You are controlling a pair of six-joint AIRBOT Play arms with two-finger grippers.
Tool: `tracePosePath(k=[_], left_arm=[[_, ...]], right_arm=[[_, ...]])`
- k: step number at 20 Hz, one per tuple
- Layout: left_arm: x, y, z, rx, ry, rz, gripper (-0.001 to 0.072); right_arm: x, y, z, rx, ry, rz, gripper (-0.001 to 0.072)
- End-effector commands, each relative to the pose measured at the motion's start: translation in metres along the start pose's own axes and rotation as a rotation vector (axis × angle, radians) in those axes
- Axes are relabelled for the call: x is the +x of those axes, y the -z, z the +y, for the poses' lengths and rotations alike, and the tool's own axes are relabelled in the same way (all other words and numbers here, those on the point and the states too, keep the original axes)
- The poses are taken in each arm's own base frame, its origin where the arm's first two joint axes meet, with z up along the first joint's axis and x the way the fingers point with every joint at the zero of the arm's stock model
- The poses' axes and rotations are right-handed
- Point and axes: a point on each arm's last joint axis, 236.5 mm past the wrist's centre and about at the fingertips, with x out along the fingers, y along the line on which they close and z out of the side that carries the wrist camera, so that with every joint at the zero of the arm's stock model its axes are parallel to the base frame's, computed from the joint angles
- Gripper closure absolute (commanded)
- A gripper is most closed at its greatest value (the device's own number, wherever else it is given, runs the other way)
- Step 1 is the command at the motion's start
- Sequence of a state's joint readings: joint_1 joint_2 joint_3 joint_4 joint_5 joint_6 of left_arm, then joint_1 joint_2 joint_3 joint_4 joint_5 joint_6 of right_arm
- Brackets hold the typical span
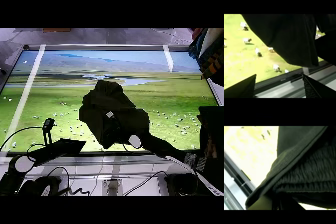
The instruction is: Fold the clothes and pants, and hang the long-sleeved shirts on hangers.
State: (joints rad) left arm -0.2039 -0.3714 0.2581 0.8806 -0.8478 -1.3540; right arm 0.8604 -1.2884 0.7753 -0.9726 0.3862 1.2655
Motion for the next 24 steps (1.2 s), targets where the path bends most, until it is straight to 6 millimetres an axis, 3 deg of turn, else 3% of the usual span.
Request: tracePosePath(k=[1,5,7,10,14,19,21,24], left_arm=[[0.001,-0.003,0.001,0.0,-0.004,-0.012,0.0051],[0.004,-0.014,0.004,-0.007,-0.015,-0.052,0.0065],[0.015,0.002,0.0,0.026,0.0,0.023,0.0066],[0.036,0.016,-0.025,0.139,0.051,0.104,0.0066],[0.064,-0.006,-0.074,0.364,0.086,0.072,0.0066],[0.111,0.01,-0.104,0.48,0.101,0.153,0.0066],[0.12,0.009,-0.117,0.524,0.114,0.131,0.0066],[0.122,0.013,-0.121,0.666,0.106,0.127,0.0066]], right_arm=[[-0.008,-0.011,0.001,-0.012,0.002,-0.037,0.0677],[-0.037,-0.04,-0.016,0.013,0.028,-0.127,0.0677],[-0.056,-0.058,-0.032,0.039,0.055,-0.186,0.0678],[-0.071,-0.068,-0.052,0.073,0.086,-0.221,0.0677],[-0.074,-0.062,-0.067,0.102,0.101,-0.192,0.0677],[-0.074,-0.064,-0.07,0.096,0.11,-0.201,0.0677],[-0.075,-0.065,-0.071,0.093,0.115,-0.206,0.0677],[-0.076,-0.07,-0.072,0.092,0.121,-0.225,0.0677]])
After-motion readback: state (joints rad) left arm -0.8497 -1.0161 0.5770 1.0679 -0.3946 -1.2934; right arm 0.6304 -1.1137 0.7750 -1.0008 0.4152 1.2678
